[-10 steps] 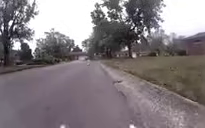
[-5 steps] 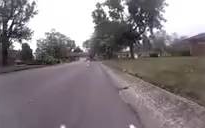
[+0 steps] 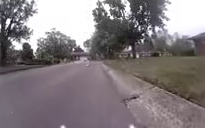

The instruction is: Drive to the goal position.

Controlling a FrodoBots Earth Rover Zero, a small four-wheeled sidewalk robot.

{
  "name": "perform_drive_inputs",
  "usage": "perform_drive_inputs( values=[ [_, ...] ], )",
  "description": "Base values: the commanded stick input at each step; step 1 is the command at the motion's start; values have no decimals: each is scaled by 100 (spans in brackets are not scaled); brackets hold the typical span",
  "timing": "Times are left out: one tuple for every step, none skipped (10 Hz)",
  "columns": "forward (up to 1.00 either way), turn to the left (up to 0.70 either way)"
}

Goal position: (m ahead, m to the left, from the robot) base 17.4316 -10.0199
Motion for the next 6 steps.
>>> perform_drive_inputs(
  values=[
    [100,-7],
    [100,-19],
    [100,-23],
    [100,0],
    [100,0],
    [100,0]
  ],
)
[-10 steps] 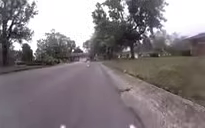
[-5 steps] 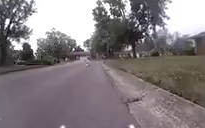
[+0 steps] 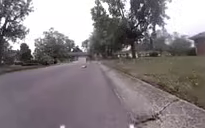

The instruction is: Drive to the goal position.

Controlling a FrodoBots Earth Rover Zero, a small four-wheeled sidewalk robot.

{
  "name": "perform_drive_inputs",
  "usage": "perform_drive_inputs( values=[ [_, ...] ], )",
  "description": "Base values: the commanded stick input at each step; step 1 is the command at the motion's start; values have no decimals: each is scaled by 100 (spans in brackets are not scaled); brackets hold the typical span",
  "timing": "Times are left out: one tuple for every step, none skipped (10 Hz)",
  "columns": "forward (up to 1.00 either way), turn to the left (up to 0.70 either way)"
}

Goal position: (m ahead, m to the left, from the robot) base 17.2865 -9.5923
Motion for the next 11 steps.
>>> perform_drive_inputs(
  values=[
    [100,0],
    [100,0],
    [100,0],
    [100,0],
    [100,0],
    [100,0],
    [100,0],
    [100,0],
    [100,0],
    [100,0],
    [100,0]
  ],
)
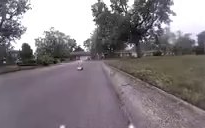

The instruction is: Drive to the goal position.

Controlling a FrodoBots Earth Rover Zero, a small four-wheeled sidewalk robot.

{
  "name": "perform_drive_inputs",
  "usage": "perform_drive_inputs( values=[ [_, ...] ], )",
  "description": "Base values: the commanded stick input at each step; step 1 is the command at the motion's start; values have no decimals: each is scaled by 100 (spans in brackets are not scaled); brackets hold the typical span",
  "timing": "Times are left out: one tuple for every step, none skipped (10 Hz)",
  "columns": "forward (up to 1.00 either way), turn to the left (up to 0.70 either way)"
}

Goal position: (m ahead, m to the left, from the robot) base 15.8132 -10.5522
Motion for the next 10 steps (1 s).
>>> perform_drive_inputs(
  values=[
    [100,0],
    [100,3],
    [100,4],
    [100,5],
    [100,5],
    [100,5],
    [100,5],
    [100,5],
    [100,5],
    [100,5]
  ],
)
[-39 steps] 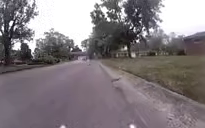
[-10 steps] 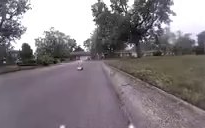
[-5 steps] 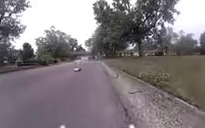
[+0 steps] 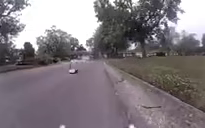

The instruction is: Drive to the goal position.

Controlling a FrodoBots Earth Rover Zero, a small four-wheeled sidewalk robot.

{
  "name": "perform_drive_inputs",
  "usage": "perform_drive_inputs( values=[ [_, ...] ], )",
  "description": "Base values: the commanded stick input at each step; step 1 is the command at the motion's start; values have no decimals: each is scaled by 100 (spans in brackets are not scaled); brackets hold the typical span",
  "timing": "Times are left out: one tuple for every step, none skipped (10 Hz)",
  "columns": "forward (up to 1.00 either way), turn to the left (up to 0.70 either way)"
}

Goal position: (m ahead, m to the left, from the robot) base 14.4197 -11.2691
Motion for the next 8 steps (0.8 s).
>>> perform_drive_inputs(
  values=[
    [100,5],
    [100,5],
    [100,5],
    [100,5],
    [100,5],
    [100,5],
    [100,5],
    [100,5]
  ],
)
